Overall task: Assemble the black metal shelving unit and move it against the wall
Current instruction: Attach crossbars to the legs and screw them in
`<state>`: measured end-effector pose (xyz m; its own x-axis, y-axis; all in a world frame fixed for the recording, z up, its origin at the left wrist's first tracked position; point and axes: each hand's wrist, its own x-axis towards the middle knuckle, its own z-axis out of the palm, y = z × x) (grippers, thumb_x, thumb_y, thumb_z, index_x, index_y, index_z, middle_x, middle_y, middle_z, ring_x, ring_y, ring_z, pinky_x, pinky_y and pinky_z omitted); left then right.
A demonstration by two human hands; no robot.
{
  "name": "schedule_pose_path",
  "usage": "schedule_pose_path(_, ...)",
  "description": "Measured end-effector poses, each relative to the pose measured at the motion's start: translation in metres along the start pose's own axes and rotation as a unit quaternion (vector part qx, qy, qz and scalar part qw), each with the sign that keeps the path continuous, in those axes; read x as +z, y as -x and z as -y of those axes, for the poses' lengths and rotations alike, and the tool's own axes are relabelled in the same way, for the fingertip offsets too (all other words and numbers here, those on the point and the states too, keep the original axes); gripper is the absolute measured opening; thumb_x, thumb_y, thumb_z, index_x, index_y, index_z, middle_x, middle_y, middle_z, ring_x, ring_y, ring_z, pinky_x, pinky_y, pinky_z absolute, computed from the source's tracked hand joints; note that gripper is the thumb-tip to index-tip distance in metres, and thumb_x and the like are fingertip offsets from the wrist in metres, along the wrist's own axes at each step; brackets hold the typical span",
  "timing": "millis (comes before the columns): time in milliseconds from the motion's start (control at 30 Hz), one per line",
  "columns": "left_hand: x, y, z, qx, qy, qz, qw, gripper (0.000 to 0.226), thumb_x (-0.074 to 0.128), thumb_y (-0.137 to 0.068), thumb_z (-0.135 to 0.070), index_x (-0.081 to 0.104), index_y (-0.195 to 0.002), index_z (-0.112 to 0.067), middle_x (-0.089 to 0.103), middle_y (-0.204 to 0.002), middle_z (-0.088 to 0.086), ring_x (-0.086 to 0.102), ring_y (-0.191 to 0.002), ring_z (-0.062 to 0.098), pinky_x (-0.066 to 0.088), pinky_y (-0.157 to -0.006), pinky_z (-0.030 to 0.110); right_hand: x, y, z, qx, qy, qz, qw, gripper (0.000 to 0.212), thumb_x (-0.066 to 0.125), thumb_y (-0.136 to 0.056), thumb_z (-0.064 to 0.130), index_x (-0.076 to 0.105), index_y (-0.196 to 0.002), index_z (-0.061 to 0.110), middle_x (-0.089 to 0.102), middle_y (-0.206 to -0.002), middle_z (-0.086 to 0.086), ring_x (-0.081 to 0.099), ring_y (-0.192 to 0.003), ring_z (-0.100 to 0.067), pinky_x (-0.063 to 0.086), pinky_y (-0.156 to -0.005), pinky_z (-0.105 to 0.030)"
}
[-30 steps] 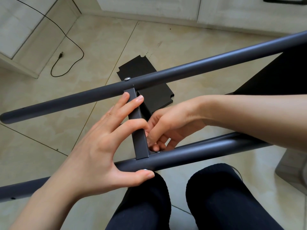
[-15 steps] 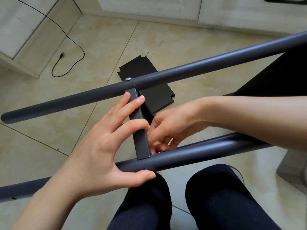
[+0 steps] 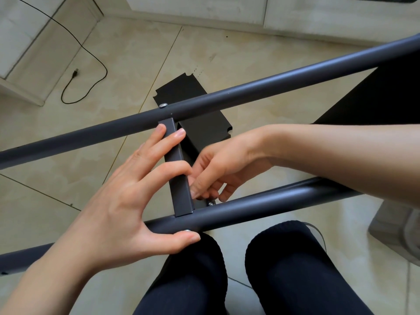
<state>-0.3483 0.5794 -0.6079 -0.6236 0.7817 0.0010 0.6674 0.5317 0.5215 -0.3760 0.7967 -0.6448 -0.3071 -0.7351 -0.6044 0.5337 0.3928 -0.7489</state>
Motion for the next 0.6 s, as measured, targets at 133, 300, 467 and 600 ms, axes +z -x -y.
schedule_pose_path(133,0.0,0.0001,-0.0003,-0.002,0.0,0.001,1.0,0.066,0.071,-0.071,-0.064,0.052,-0.124,-0.031,0.024,-0.165,-0.009,0.013,-0.155,0.021,0.04,-0.108,0.055,0.0026,-0.0013,-0.0018,0.005,0.001,0.013,1.0,0.035,0.059,-0.095,0.012,0.068,-0.062,0.02,0.051,-0.063,0.002,0.046,-0.062,-0.013,0.041,-0.069,-0.027)
schedule_pose_path(300,0.0006,0.0003,0.0003,0.008,-0.016,0.003,1.0,0.066,0.07,-0.072,-0.064,0.051,-0.126,-0.029,0.025,-0.165,-0.008,0.013,-0.156,0.022,0.031,-0.114,0.044,0.0051,-0.0032,-0.0004,0.034,0.028,-0.01,0.999,0.025,0.051,-0.099,0.021,0.065,-0.081,0.012,0.046,-0.06,0.004,0.04,-0.056,-0.011,0.039,-0.062,-0.023)
schedule_pose_path(467,-0.0001,0.0,0.0003,0.009,-0.023,0.011,1.0,0.066,0.071,-0.073,-0.061,0.051,-0.127,-0.029,0.028,-0.164,-0.009,0.012,-0.156,0.023,0.021,-0.122,0.032,0.0043,-0.0022,0.0005,0.009,-0.003,0.018,1.0,0.023,0.054,-0.096,0.013,0.058,-0.074,0.014,0.044,-0.063,0.001,0.035,-0.059,-0.012,0.034,-0.066,-0.026)
schedule_pose_path(600,-0.0004,-0.0005,-0.0013,0.003,-0.032,0.015,0.999,0.068,0.07,-0.073,-0.06,0.054,-0.126,-0.021,0.03,-0.163,-0.005,0.012,-0.156,0.024,0.019,-0.122,0.027,0.0048,-0.003,-0.001,0.017,0.023,0.007,1.0,0.024,0.054,-0.098,0.017,0.063,-0.077,0.011,0.043,-0.058,0.003,0.034,-0.056,-0.012,0.034,-0.063,-0.025)
